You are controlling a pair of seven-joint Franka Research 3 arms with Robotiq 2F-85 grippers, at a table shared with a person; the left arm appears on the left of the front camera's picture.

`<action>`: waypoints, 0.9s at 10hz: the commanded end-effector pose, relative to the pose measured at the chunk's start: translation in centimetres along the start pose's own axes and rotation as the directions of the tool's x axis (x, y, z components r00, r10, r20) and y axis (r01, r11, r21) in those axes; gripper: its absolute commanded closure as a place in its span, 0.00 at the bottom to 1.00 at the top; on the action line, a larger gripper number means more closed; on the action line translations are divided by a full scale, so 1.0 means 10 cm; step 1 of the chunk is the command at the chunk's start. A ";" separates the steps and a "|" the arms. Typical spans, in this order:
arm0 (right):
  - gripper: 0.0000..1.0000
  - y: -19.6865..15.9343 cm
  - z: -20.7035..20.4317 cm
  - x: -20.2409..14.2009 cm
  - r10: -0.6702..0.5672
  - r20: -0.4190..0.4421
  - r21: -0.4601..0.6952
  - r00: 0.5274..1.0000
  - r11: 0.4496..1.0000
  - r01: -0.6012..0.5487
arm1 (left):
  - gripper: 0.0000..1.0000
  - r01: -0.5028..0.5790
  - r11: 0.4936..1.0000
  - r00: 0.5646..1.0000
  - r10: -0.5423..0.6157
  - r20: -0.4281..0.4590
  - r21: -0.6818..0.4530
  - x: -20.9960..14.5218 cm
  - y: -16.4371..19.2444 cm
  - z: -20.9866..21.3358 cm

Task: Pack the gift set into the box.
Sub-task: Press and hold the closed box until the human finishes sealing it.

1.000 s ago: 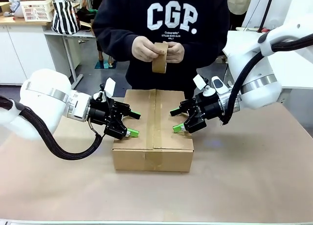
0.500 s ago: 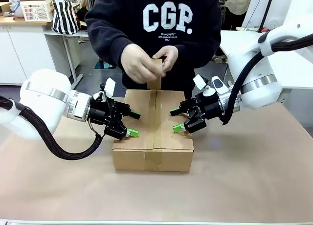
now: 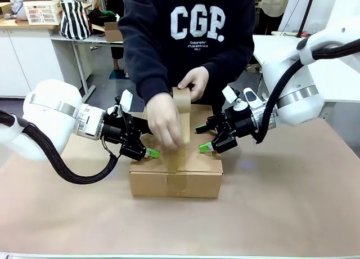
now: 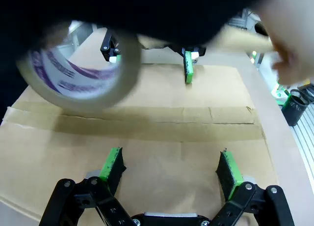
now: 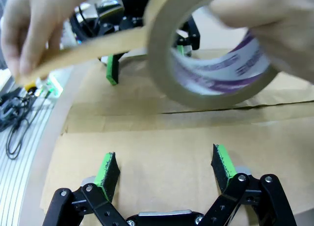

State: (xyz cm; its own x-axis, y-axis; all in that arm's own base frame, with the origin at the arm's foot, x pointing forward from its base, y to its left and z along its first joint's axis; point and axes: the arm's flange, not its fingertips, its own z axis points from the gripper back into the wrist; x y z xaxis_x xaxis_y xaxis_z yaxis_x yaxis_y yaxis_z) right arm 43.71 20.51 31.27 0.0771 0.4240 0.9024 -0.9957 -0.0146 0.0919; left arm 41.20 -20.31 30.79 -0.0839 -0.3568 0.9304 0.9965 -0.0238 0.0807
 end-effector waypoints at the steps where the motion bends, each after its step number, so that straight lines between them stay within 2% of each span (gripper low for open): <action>1: 0.00 0.00 -0.01 -0.02 -0.004 -0.003 -0.001 1.000 1.000 0.004 | 0.00 0.011 1.000 1.000 -0.011 0.002 0.004 -0.02 -0.02 -0.01; 9: 0.00 0.00 -0.01 -0.02 -0.004 -0.003 -0.001 1.000 1.000 0.004 | 0.00 0.011 1.000 1.000 -0.011 0.002 0.004 -0.02 -0.02 -0.01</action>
State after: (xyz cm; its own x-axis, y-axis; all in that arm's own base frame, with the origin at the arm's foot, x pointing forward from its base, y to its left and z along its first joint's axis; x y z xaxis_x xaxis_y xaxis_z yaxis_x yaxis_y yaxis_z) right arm 43.69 20.54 31.27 0.0772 0.4228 0.9029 -0.9956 -0.0162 0.0928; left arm 41.19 -20.33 30.79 -0.0840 -0.3564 0.9305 0.9964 -0.0245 0.0806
